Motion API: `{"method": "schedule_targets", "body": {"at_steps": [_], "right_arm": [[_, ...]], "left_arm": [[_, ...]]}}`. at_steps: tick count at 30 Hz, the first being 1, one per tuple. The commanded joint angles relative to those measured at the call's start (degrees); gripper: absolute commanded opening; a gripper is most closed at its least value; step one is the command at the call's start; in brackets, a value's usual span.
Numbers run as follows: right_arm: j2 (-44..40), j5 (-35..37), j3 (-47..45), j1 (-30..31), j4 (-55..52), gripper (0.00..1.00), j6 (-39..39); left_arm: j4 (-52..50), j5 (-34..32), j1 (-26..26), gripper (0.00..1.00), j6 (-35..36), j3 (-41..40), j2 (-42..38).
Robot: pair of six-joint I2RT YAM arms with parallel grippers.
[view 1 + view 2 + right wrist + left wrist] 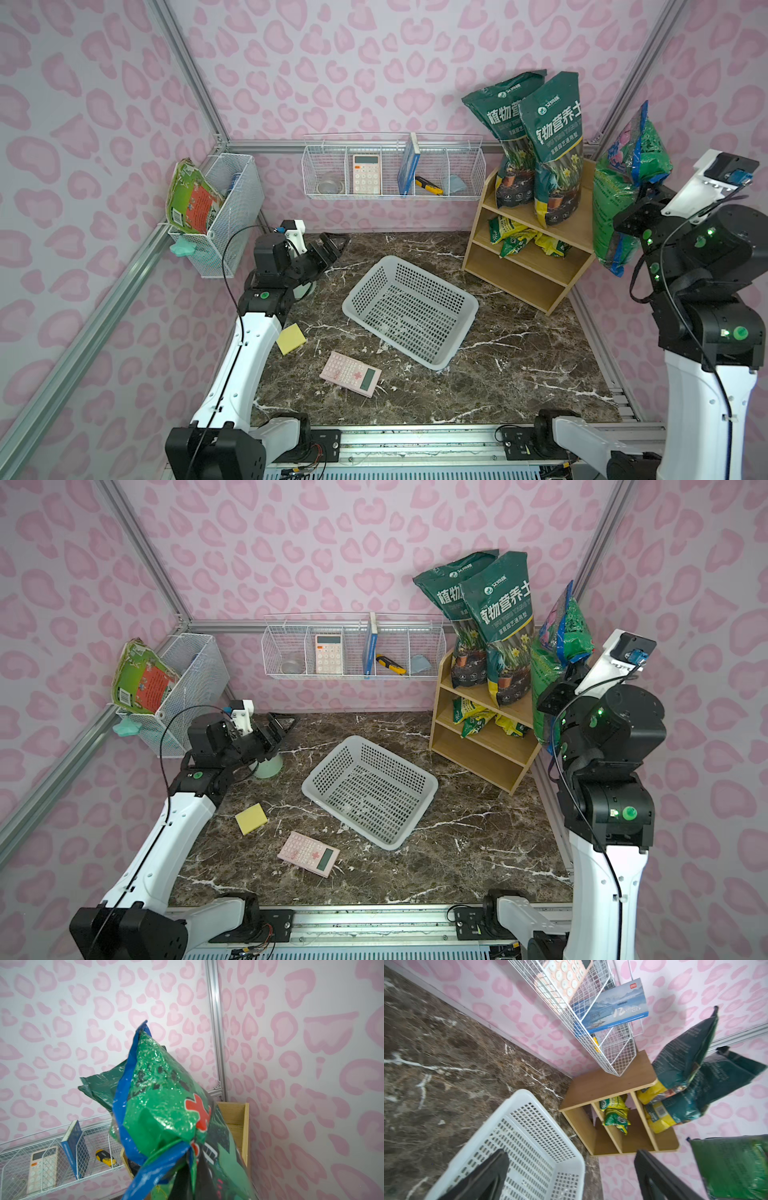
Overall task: Take down the fertilizer bag from the shelf
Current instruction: Pick up the fertilizer bag from the shelf, then place the fertilizer bag in the storage box.
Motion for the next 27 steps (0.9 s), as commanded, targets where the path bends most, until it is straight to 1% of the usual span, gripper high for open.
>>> {"method": "schedule_targets", "body": {"at_steps": [1,2,3,4,5,6,7,8,9,10,11,12,13,14,15,17,18,20,22,27], "right_arm": [[-2.9,-3.9,-2.6,1.9,11.2,0.0,2.0],[-3.2,-5.1,-3.1,2.6,11.1,0.0,2.7],[-3.1,-6.4,-3.3,3.5,10.6,0.0,3.4],[-2.9,-7.3,-3.7,4.0,10.5,0.0,3.5],[-2.7,-8.2,-4.4,5.1,10.6,0.0,3.7],[-2.6,-8.3,-5.1,6.5,10.8,0.0,3.9],[-2.5,-7.7,-6.0,8.3,11.1,0.0,3.7],[-2.5,-5.6,-7.3,10.7,11.9,0.0,3.3],[-2.7,-2.9,-8.8,13.7,12.8,0.0,2.8],[-2.7,-0.4,-10.1,16.7,13.6,0.0,2.0],[-2.4,2.8,-11.3,20.5,14.3,0.0,0.8],[-1.8,6.8,-12.4,25.2,15.1,0.0,-0.7],[-0.9,13.1,-13.7,30.7,16.2,0.0,-2.9],[0.0,18.6,-14.9,35.9,17.7,0.0,-5.3],[1.3,24.6,-16.2,42.4,20.6,0.0,-8.3],[4.1,32.6,-19.1,50.4,26.5,0.0,-12.4],[5.9,34.5,-20.0,53.0,29.3,0.0,-13.5],[10.0,33.9,-19.9,54.8,31.2,0.0,-12.1],[14.4,32.5,-19.2,54.9,31.7,0.0,-9.2],[24.0,31.5,-19.7,54.7,36.5,0.0,-5.1]], "left_arm": [[-11.2,9.1,1.9,0.99,-3.6,7.6,2.7],[-14.4,9.2,3.3,0.99,-0.6,10.5,3.6],[-19.0,7.6,4.2,0.99,3.7,13.6,4.0],[-23.7,4.5,4.7,0.99,8.1,15.6,4.1],[-28.4,-0.4,4.7,0.99,13.2,17.7,3.6],[-30.8,-3.1,6.1,0.99,15.9,17.1,2.6],[-29.9,-1.3,8.3,0.99,13.4,15.5,1.4],[-26.0,3.9,10.5,0.99,12.2,11.8,-0.3],[-23.0,6.4,11.6,0.99,11.9,9.8,-1.8],[-22.4,7.1,12.3,0.99,12.5,9.6,-2.6],[-23.3,6.7,12.8,0.99,15.1,10.8,-2.9],[-25.9,4.8,13.3,0.99,18.4,12.9,-2.7],[-28.8,3.1,13.9,0.99,20.4,14.4,-2.3],[-29.7,2.7,14.4,0.99,21.0,14.6,-2.0],[-27.6,4.7,14.7,0.99,20.1,13.6,-1.9],[-23.1,10.3,14.9,0.99,18.2,11.1,-1.0],[-23.1,11.5,14.9,0.99,18.2,11.1,-0.1],[-24.7,10.8,15.1,0.99,19.0,11.3,1.0],[-25.3,10.8,15.8,0.99,19.2,11.2,1.5],[-23.1,12.6,18.6,0.99,17.7,9.7,1.4]]}}
